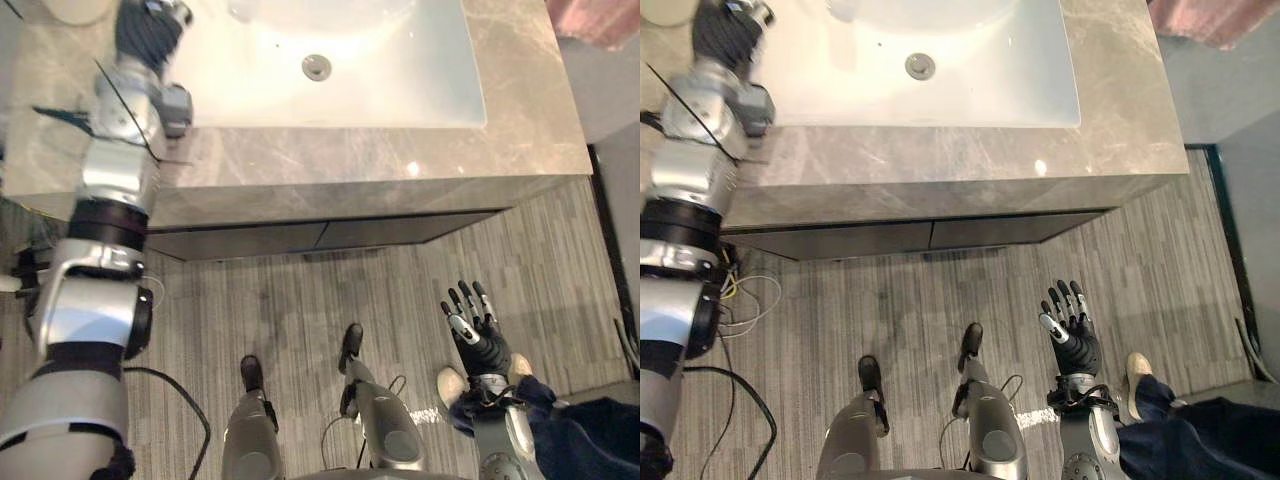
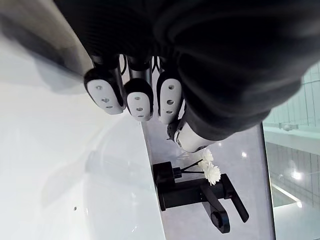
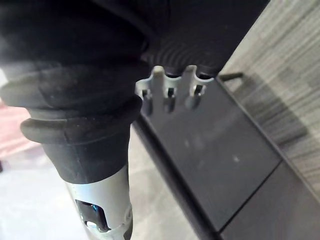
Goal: Organize washtable
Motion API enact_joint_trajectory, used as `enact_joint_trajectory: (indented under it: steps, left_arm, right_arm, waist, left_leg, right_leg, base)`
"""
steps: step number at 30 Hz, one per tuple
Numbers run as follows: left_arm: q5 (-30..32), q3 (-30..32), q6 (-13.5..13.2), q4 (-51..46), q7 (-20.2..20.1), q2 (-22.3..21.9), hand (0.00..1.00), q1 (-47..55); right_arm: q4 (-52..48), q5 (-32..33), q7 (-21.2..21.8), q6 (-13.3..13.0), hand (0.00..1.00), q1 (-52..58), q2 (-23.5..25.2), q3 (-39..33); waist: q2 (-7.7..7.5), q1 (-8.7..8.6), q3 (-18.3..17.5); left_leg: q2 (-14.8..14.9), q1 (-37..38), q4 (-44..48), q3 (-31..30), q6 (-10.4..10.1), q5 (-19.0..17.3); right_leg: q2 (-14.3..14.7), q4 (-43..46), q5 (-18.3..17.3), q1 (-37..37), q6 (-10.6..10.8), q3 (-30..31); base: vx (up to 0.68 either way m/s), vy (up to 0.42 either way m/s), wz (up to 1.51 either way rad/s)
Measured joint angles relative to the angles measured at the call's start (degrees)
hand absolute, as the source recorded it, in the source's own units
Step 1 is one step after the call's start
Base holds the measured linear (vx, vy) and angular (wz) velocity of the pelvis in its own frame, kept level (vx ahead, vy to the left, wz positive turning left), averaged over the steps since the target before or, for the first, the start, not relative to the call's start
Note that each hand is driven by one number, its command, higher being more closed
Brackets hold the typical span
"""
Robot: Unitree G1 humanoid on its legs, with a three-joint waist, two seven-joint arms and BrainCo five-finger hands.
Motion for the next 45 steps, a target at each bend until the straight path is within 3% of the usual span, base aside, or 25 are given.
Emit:
enact_joint_trajectory:
  steps: [8, 13, 24, 36, 45]
  left_arm:
    - [0.07, 5.28, 0.01, 0.00, 1.19, -0.63, 1.00, 4.31]
    - [1.33, 5.91, 0.09, 4.30, 1.09, -0.38, 1.00, 5.62]
    - [1.93, 5.15, 1.35, 13.86, 0.97, 3.79, 1.00, 0.30]
    - [1.64, 1.86, 1.15, 14.99, 1.27, 8.12, 1.00, -10.27]
    - [1.18, -0.18, 1.00, 14.99, 2.30, 9.70, 1.00, -17.32]
  right_arm:
    - [1.06, -0.10, -0.37, 0.24, 0.00, 0.18, -0.95, 0.19]
    - [2.29, -0.06, -0.44, 0.30, 0.00, 0.06, -1.26, 0.19]
    - [3.31, 0.52, -0.73, 0.38, 0.00, 0.09, -1.10, 1.60]
    - [3.22, 0.48, -1.10, 0.14, 0.00, -1.19, -0.83, 2.02]
    - [3.05, 0.44, -1.49, -0.02, 0.00, -2.01, -0.77, 2.13]
  waist:
    - [0.39, 1.27, -3.14]
    - [0.40, 1.25, -5.37]
    - [-1.94, 1.13, -6.63]
    - [-5.68, -0.38, -4.59]
    - [-6.60, -0.90, -1.19]
  left_leg:
    - [-0.78, 3.07, -3.57, -1.03, 0.37, 1.59]
    - [-0.71, 4.08, -6.47, -1.59, -0.48, 3.84]
    - [-0.77, 4.06, -7.40, -0.99, -0.43, 4.41]
    - [-0.38, 0.78, -6.48, 0.13, -0.43, 4.35]
    - [0.88, -1.35, -4.57, 1.20, -1.11, 3.36]
  right_leg:
    - [-0.61, -0.21, -0.87, 2.52, 0.22, -0.70]
    - [-0.38, 0.00, -1.03, 2.53, 0.02, -1.66]
    - [-0.32, 0.00, -0.97, 1.67, -0.01, -1.28]
    - [-0.16, 0.01, -0.23, -2.31, -0.63, 0.38]
    - [0.71, 0.04, 0.03, -4.28, -0.65, 1.48]
  base:
    - [-0.01, 0.021, 0.09]
    - [0.04, -0.001, 0.08]
    - [0.05, 0.011, -0.02]
    - [0.02, 0.007, -0.06]
    - [0.04, 0.012, -0.07]
